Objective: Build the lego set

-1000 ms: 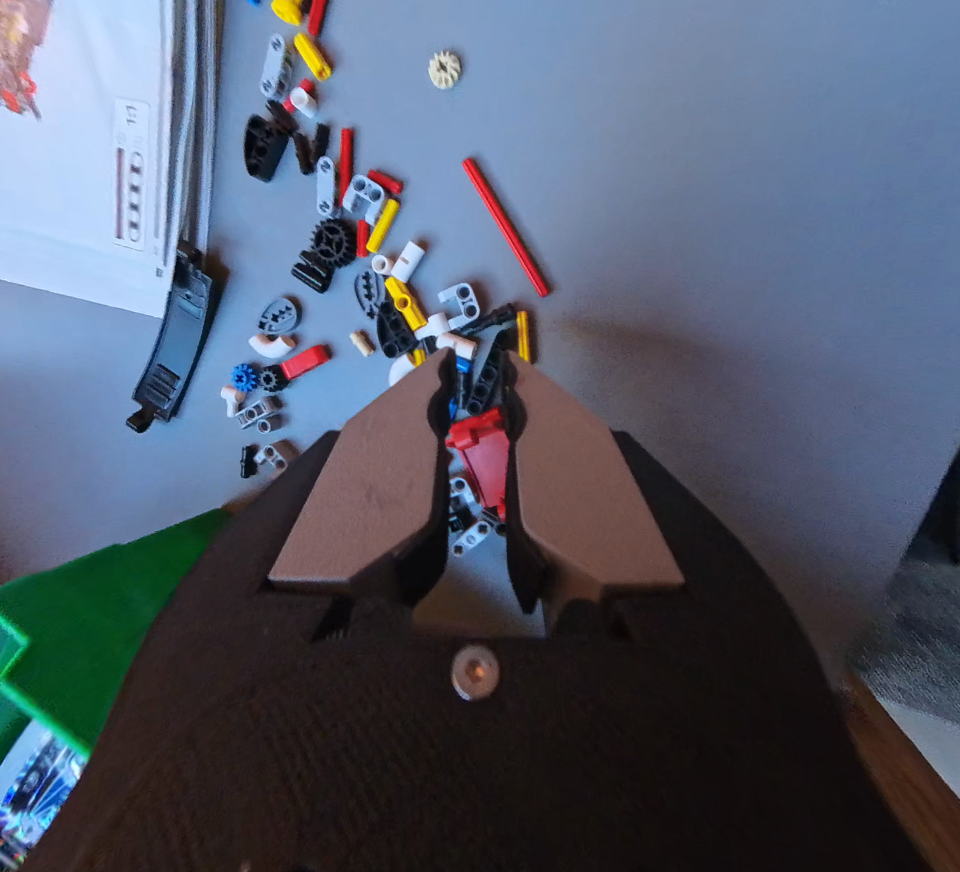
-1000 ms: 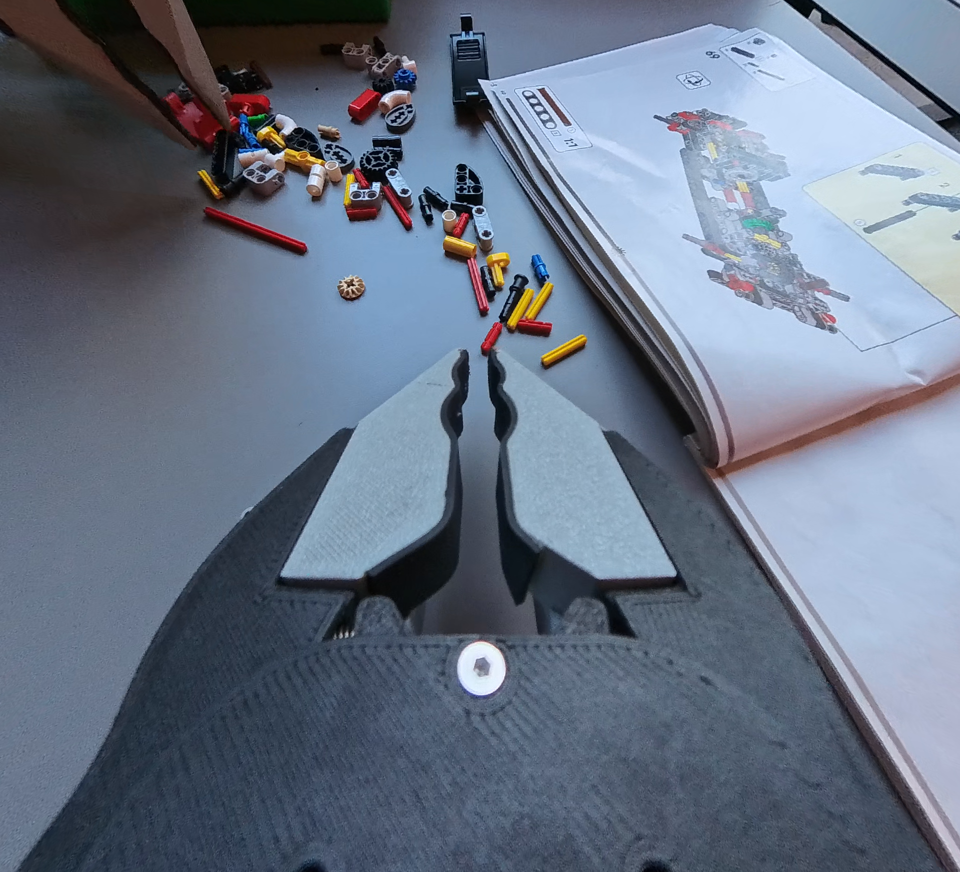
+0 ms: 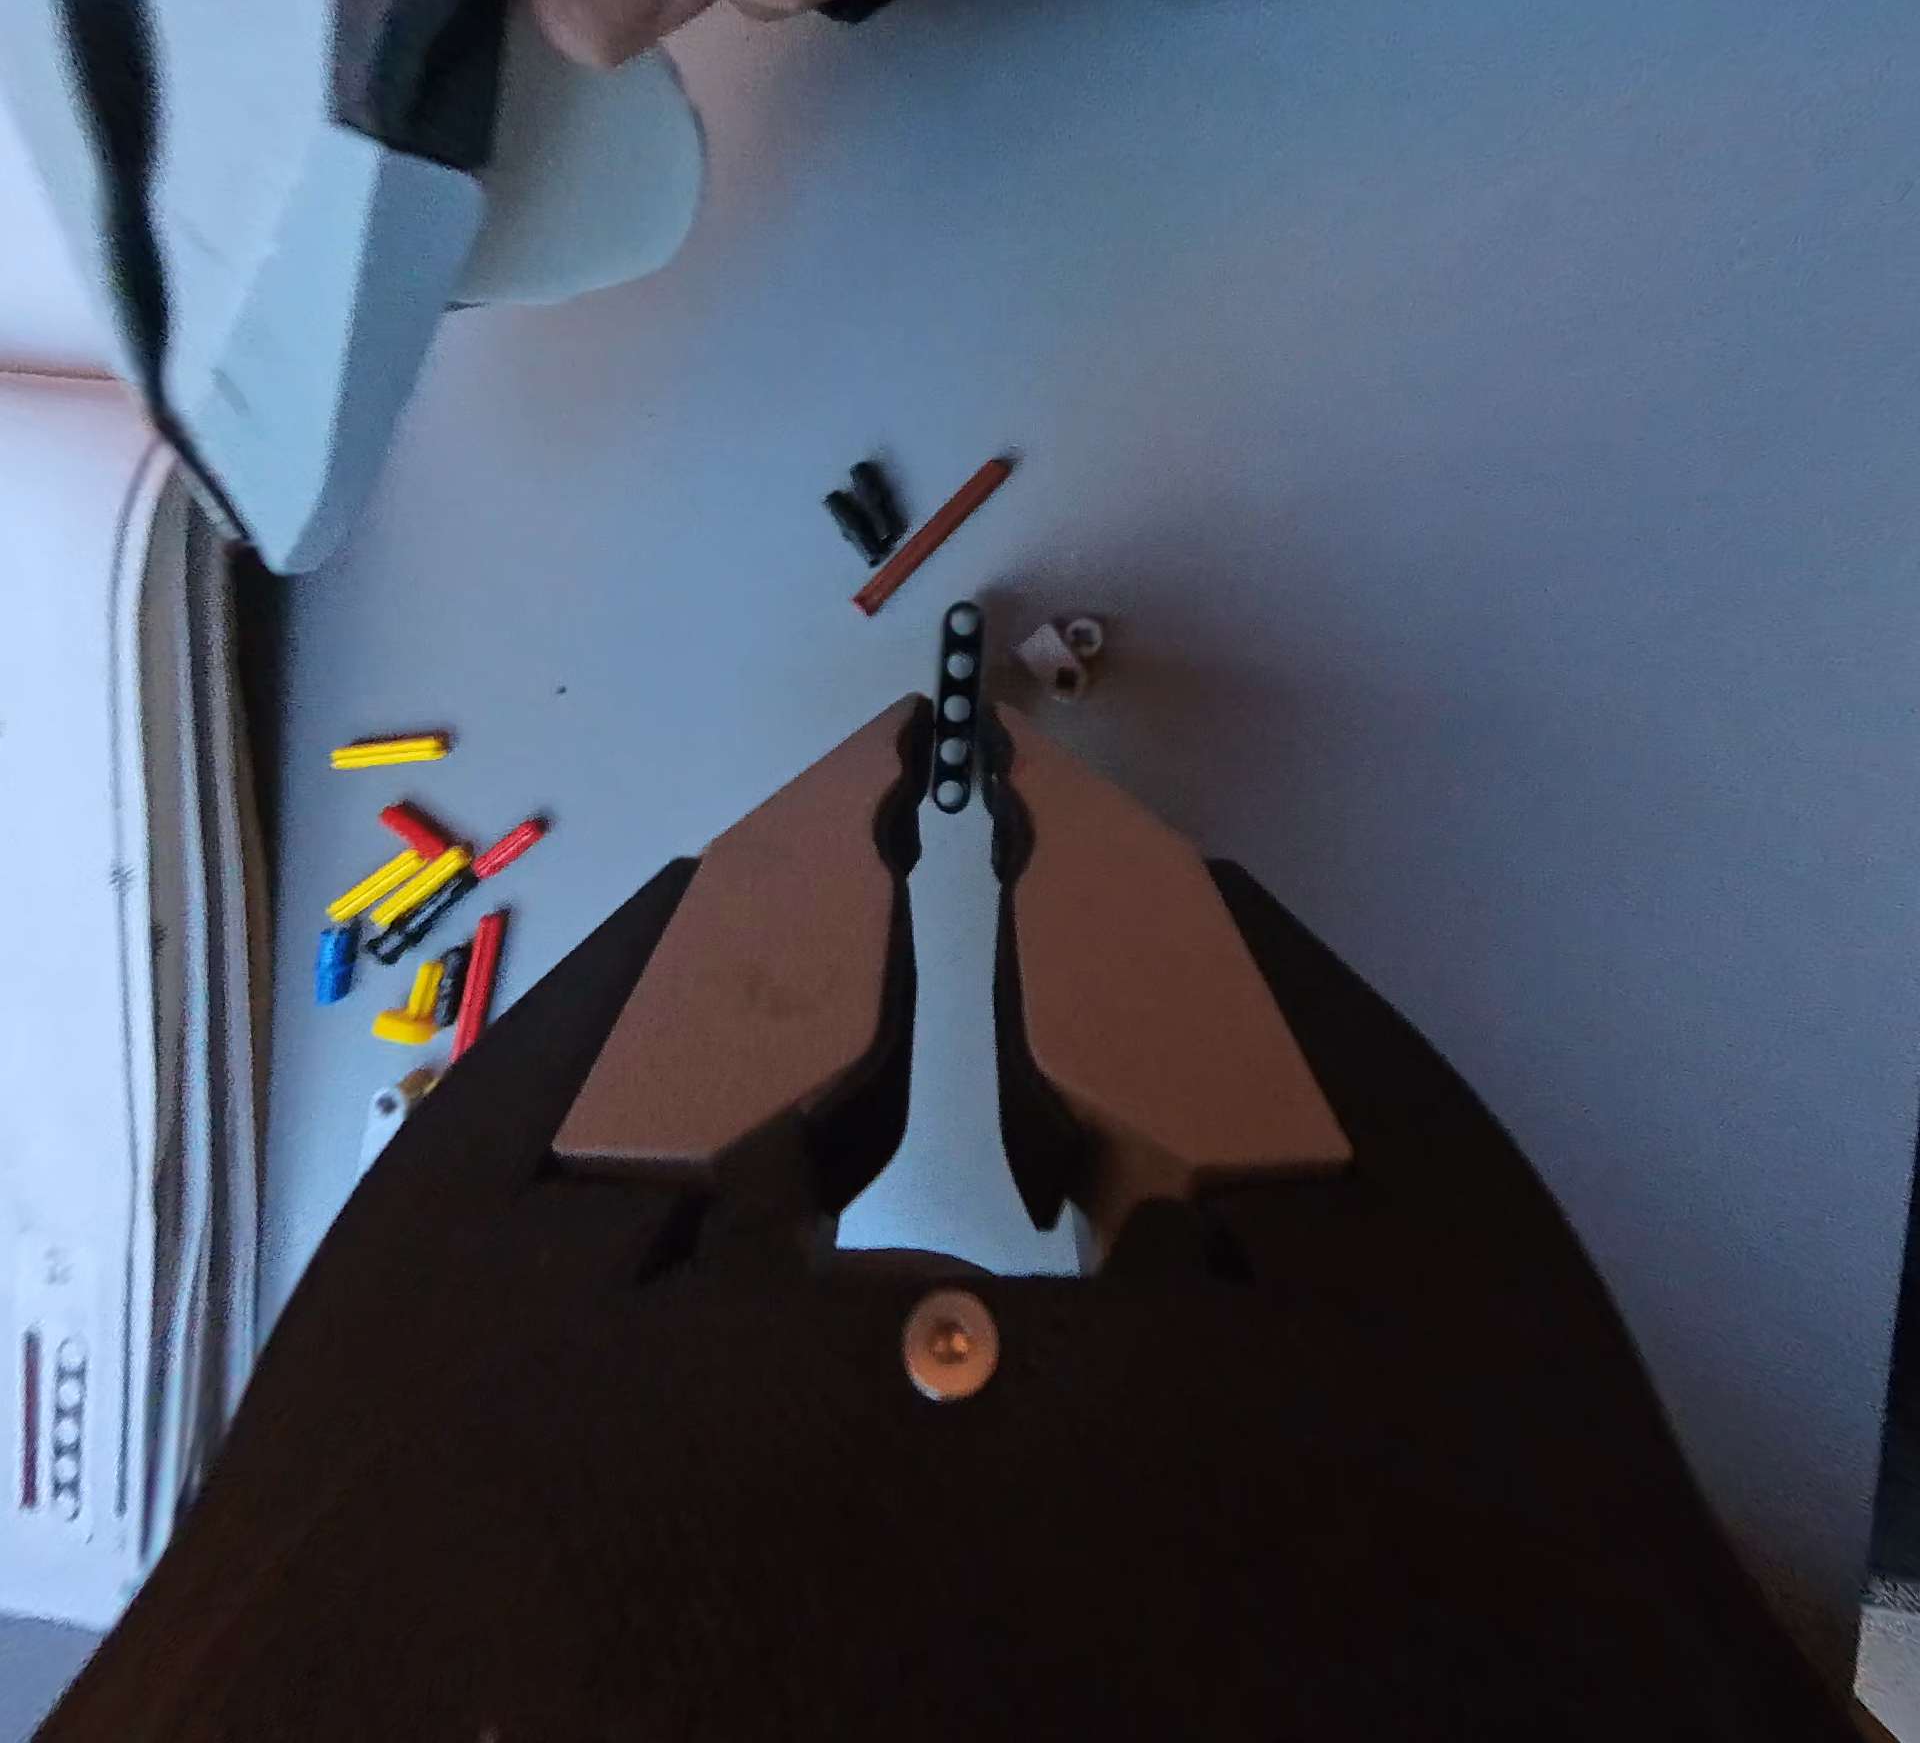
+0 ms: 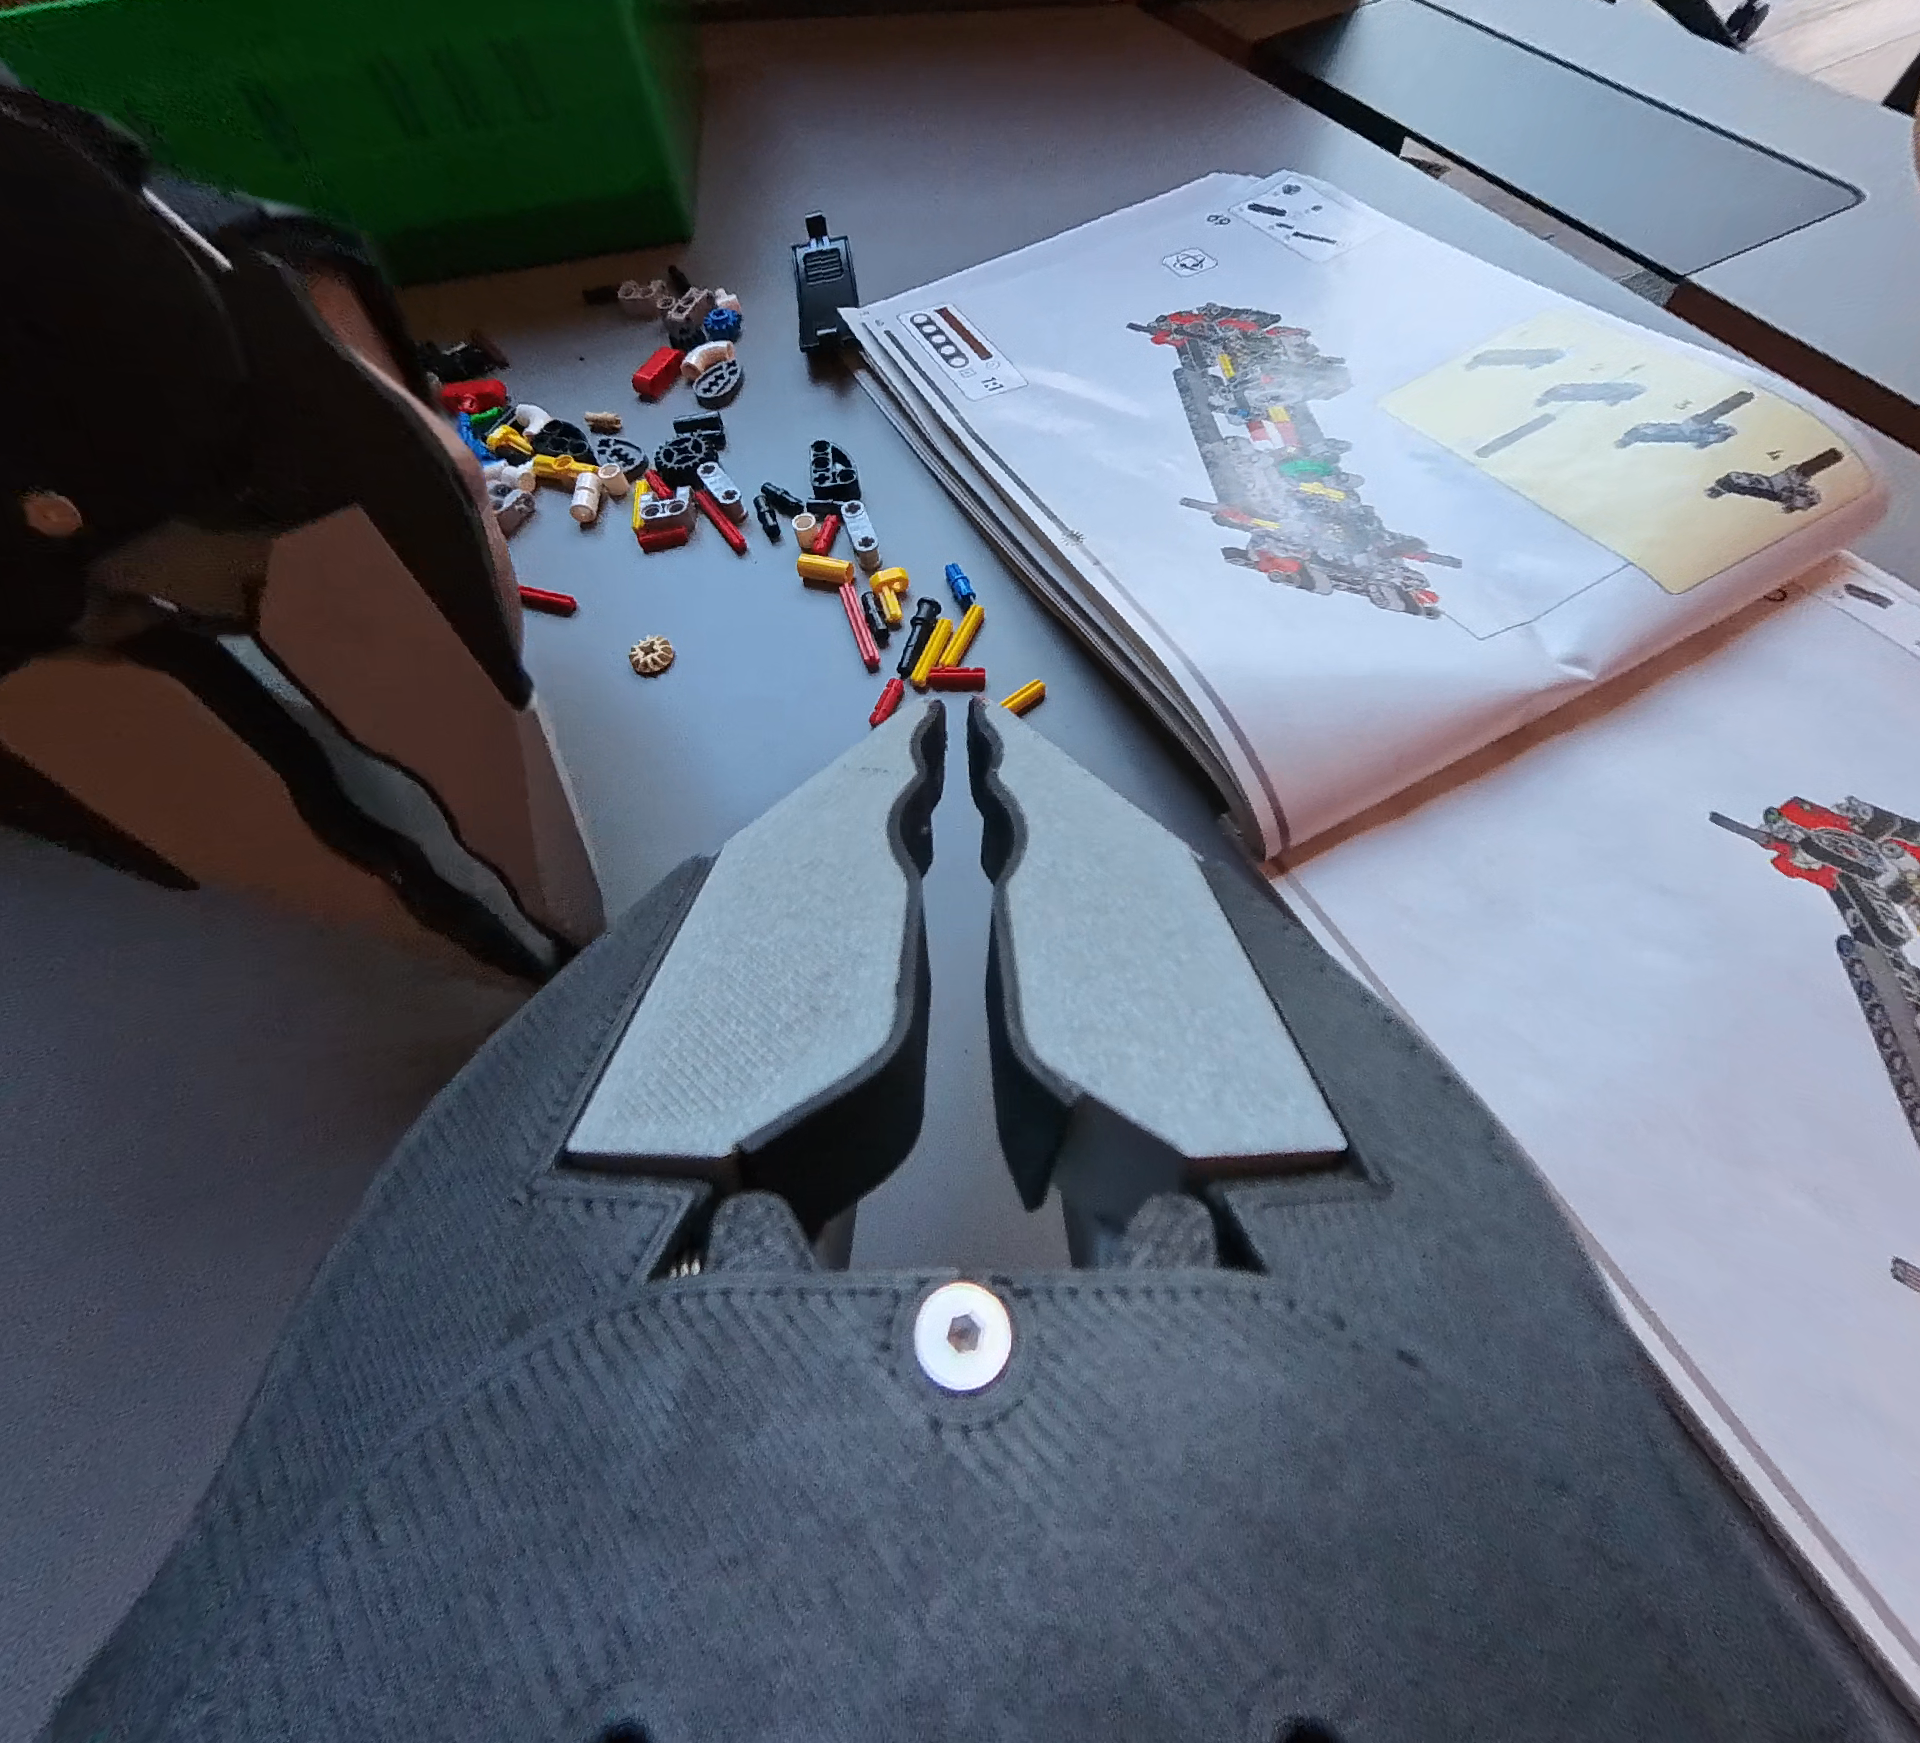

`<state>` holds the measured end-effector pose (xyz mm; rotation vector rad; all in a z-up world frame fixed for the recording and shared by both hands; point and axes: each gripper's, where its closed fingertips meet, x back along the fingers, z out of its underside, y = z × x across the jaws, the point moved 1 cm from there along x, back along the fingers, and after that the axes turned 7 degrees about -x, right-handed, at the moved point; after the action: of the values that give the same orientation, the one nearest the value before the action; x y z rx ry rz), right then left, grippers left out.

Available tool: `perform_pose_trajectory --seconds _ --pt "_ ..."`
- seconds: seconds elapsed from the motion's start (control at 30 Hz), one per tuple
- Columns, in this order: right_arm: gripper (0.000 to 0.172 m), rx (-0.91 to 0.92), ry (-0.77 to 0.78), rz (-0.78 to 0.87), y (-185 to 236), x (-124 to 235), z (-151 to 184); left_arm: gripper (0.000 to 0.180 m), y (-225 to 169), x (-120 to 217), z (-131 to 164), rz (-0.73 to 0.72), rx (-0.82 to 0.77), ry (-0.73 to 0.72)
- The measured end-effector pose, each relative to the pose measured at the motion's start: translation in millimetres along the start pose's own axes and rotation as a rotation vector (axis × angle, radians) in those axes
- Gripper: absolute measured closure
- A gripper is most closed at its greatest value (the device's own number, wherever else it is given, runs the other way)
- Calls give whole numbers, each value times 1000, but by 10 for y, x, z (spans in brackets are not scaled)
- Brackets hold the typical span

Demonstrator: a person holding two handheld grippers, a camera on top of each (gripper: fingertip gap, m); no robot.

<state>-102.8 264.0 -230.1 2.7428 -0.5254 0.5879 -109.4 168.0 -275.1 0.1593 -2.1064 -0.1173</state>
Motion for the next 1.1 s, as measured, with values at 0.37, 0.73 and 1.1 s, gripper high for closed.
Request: perform_pose_trajectory --seconds 0.37,0.73,1.1 --pt "172 22 -8 -3 55 10 -25 164 137 325 -103 -78 105 -249" --pt "172 19 -27 -35 65 -52 14 166 803 674 155 -460 389 -521" --pt "172 32 -107 -38 69 34 -109 170 954 990 276 -539 511 -638"
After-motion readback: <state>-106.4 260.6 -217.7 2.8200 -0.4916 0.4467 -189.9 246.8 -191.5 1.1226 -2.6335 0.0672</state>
